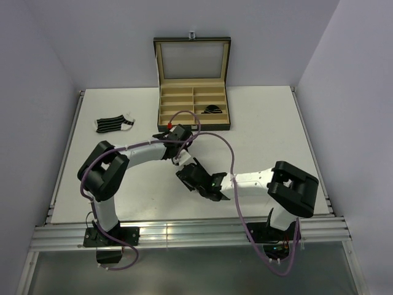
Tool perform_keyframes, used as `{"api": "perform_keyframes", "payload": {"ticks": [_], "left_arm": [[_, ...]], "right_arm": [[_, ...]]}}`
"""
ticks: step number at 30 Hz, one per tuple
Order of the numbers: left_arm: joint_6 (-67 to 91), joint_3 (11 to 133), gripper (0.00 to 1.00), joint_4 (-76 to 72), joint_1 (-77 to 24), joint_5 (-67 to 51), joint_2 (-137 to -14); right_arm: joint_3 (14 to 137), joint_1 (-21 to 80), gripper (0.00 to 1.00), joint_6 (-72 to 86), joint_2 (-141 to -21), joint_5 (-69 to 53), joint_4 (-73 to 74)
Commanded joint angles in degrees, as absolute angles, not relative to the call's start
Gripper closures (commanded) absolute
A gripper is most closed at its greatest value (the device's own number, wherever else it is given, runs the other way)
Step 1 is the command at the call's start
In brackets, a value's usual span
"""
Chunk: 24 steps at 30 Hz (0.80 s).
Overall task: Roll the socks
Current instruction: Roll the sock at the center of the board.
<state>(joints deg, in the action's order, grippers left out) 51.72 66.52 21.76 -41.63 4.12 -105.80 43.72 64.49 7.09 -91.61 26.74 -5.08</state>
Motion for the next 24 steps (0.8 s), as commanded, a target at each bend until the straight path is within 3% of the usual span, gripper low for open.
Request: {"api": "perform_keyframes", "payload": {"ticks": [1, 6, 8, 9, 10, 12, 13, 15, 24], "left_arm": [[49.9, 65.3, 1.0, 27.7, -41.9, 2.7, -108.5], [49.9, 64.9, 1.0, 27.2, -41.9, 1.8, -108.5], [50.0, 64.9, 1.0, 27.2, -42.0, 1.3, -108.5], [49.8, 64.8, 1.0, 27.1, -41.9, 1.2, -108.4], [49.9, 64.8, 1.0, 27.1, -42.0, 1.2, -108.3], [49.9, 64.7, 0.99, 26.9, -41.9, 1.2, -107.8], [50.1, 64.3, 0.99, 26.7, -41.7, 1.2, -107.5], [50.4, 63.7, 0.92, 25.5, -41.5, 1.1, -106.4], [54.4, 57.8, 0.5, 19.1, -39.3, 1.8, -97.4]], "right_arm": [[47.4, 66.6, 0.43, 4.5, -94.1, 33.2, -6.0], [49.9, 67.6, 0.45, 4.0, -98.3, 36.4, -4.0], [50.8, 67.9, 0.53, 4.2, -100.1, 36.9, -2.6], [51.0, 67.9, 0.58, 4.5, -100.5, 37.3, -2.3], [51.1, 67.9, 0.72, 5.2, -100.7, 37.4, -1.5], [50.4, 67.9, 0.91, 6.6, -100.0, 36.5, -1.4], [50.0, 67.8, 0.96, 7.2, -99.3, 35.4, -1.0], [48.6, 66.8, 1.0, 9.2, -96.7, 30.6, -1.0], [42.9, 52.8, 1.0, 16.0, -89.0, 0.3, -2.8]]}}
